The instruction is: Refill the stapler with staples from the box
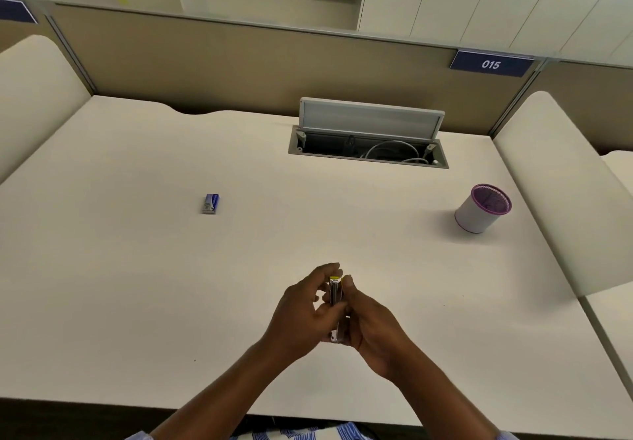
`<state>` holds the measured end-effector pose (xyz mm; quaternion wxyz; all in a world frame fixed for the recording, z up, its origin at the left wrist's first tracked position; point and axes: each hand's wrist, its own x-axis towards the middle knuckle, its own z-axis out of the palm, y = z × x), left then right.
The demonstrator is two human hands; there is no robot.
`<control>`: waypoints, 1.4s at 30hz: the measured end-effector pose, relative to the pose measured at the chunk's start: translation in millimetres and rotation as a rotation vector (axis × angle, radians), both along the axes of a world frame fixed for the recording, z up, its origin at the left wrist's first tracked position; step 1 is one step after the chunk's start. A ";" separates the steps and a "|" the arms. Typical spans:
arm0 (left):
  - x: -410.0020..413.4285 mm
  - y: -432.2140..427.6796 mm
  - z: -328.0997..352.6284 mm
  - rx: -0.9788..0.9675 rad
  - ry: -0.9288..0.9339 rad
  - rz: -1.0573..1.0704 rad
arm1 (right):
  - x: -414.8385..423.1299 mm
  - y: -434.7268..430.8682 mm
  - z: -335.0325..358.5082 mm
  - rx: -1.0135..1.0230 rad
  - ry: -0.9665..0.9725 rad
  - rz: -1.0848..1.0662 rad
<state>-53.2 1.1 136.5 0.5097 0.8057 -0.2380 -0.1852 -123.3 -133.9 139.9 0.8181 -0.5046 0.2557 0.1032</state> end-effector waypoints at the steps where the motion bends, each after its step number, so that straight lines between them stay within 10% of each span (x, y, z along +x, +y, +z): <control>1: 0.2 -0.3 0.5 -0.005 -0.004 -0.004 | 1.2 -0.2 0.2 0.036 0.001 -0.009; 25: 31.0 -7.2 -12.0 -0.038 -0.069 0.013 | 31.8 -19.9 -7.2 0.193 -0.067 -0.022; 29: 45.6 -8.3 -27.2 0.075 -0.139 -0.009 | 43.3 -41.7 -16.6 -0.113 -0.028 -0.107; 36: 85.1 -13.8 -72.3 0.478 -0.442 -0.060 | 74.5 -98.6 -37.0 -1.265 0.162 -0.147; 42: 99.0 -12.5 -96.6 0.663 -0.485 -0.079 | 93.7 -131.8 -57.9 -1.402 0.334 -0.165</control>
